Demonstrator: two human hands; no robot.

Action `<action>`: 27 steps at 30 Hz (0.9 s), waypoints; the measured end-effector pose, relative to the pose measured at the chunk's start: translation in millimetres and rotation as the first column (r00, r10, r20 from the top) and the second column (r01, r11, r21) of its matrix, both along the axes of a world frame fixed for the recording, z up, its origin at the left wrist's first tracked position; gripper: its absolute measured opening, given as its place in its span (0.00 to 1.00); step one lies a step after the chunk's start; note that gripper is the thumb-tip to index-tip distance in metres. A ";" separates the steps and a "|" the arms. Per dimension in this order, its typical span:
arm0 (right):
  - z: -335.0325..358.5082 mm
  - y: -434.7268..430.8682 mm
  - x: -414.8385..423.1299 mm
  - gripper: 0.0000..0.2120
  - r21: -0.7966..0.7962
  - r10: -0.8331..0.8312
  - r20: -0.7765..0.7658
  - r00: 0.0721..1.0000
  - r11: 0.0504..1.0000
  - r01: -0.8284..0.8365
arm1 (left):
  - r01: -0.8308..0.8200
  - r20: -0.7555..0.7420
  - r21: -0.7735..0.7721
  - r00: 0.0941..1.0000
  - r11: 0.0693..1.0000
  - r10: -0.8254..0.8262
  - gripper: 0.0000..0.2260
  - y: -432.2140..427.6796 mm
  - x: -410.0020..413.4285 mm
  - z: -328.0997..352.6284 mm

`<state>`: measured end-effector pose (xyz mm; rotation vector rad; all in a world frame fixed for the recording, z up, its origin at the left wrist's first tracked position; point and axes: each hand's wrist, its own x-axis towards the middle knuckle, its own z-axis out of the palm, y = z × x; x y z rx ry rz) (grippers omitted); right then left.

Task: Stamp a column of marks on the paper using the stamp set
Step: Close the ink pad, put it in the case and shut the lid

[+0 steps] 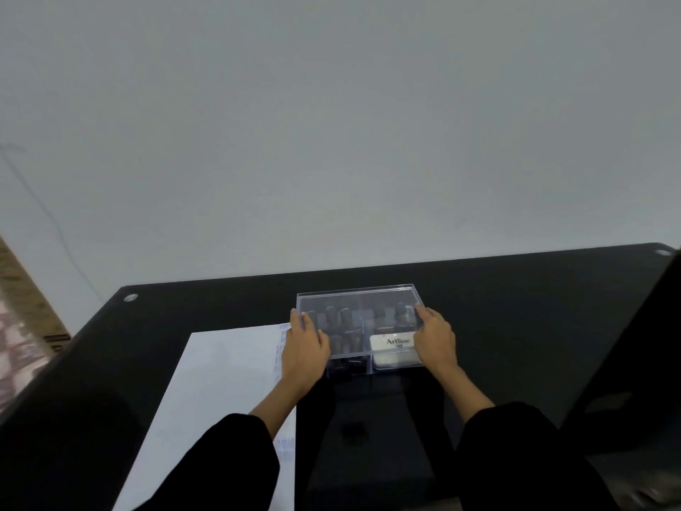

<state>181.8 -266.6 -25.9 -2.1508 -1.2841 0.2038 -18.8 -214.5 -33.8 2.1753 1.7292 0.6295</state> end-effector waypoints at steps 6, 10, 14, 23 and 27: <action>1.1 32.9 7.9 0.23 -0.009 0.017 0.015 1.000 1.000 -0.016 | -0.005 -0.009 0.011 1.000 1.000 0.005 0.23 32.0 8.4 -0.6; -0.5 63.4 15.1 0.24 -0.033 0.016 0.008 1.000 0.999 -0.016 | -0.025 -0.030 0.007 0.999 1.000 0.025 0.23 57.1 15.2 -0.7; 0.5 86.8 19.5 0.23 -0.039 0.016 0.033 0.999 0.999 -0.015 | -0.039 -0.040 0.007 0.998 0.999 0.039 0.23 79.5 20.4 -1.0; 1.6 128.1 27.8 0.21 -0.016 0.050 0.039 0.998 0.999 -0.050 | -0.047 -0.064 0.037 0.997 0.998 0.050 0.24 120.9 27.7 -3.6; 1.6 141.3 29.8 0.21 -0.005 0.042 0.035 0.999 0.999 -0.042 | -0.041 -0.072 0.062 0.996 0.997 0.045 0.23 137.3 29.7 -5.8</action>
